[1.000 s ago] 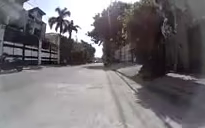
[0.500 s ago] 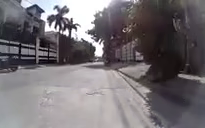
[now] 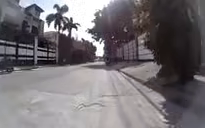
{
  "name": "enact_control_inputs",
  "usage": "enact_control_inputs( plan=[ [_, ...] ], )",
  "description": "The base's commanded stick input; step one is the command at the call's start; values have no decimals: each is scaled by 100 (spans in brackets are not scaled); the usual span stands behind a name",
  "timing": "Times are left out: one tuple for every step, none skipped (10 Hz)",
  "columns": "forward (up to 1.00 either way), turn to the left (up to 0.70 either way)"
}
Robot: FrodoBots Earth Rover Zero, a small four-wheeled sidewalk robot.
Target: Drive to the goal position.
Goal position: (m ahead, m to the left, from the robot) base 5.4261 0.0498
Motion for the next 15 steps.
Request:
enact_control_inputs(
  plan=[
    [100, 0],
    [100, 0],
    [100, 0],
    [100, 0],
    [100, 0],
    [100, 0],
    [100, 0],
    [100, 0],
    [100, 0],
    [100, 0],
    [100, 0],
    [100, 0],
    [100, 0],
    [100, 0],
    [100, 0]
  ],
)
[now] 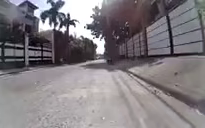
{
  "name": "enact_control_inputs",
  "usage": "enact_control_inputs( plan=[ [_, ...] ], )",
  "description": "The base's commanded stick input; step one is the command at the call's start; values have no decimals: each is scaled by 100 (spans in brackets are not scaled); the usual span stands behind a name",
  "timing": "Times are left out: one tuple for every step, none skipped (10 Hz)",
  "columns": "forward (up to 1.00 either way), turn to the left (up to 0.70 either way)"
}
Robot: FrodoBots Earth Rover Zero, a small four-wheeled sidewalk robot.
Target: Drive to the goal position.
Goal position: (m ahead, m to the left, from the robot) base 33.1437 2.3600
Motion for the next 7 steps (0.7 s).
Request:
enact_control_inputs(
  plan=[
    [100, 0],
    [100, 0],
    [100, 0],
    [100, 0],
    [100, 0],
    [100, 0],
    [100, 0]
  ],
)
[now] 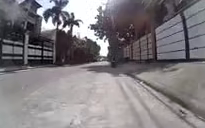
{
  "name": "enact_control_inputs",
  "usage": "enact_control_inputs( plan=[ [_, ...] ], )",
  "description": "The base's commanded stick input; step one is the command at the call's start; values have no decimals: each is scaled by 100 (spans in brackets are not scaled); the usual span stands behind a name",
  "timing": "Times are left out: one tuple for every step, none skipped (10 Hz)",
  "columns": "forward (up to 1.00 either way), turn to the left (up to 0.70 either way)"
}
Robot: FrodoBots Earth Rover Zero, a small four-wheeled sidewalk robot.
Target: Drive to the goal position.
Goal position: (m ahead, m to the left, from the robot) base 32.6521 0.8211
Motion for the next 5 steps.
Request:
enact_control_inputs(
  plan=[
    [100, 0],
    [100, 0],
    [100, 0],
    [100, 0],
    [100, 0]
  ],
)
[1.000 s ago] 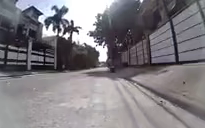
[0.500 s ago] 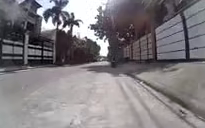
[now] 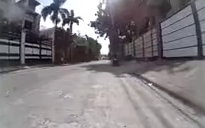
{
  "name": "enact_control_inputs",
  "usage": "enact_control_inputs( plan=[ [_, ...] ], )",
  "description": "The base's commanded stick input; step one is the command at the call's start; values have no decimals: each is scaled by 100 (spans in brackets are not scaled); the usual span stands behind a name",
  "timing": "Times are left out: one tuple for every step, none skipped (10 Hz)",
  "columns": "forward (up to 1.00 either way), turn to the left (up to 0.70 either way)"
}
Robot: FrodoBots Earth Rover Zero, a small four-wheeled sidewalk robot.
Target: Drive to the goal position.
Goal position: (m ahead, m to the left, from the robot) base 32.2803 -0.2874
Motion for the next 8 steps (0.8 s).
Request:
enact_control_inputs(
  plan=[
    [100, 0],
    [100, 0],
    [100, 0],
    [100, 0],
    [100, 0],
    [100, 0],
    [100, 0],
    [100, 0]
  ],
)
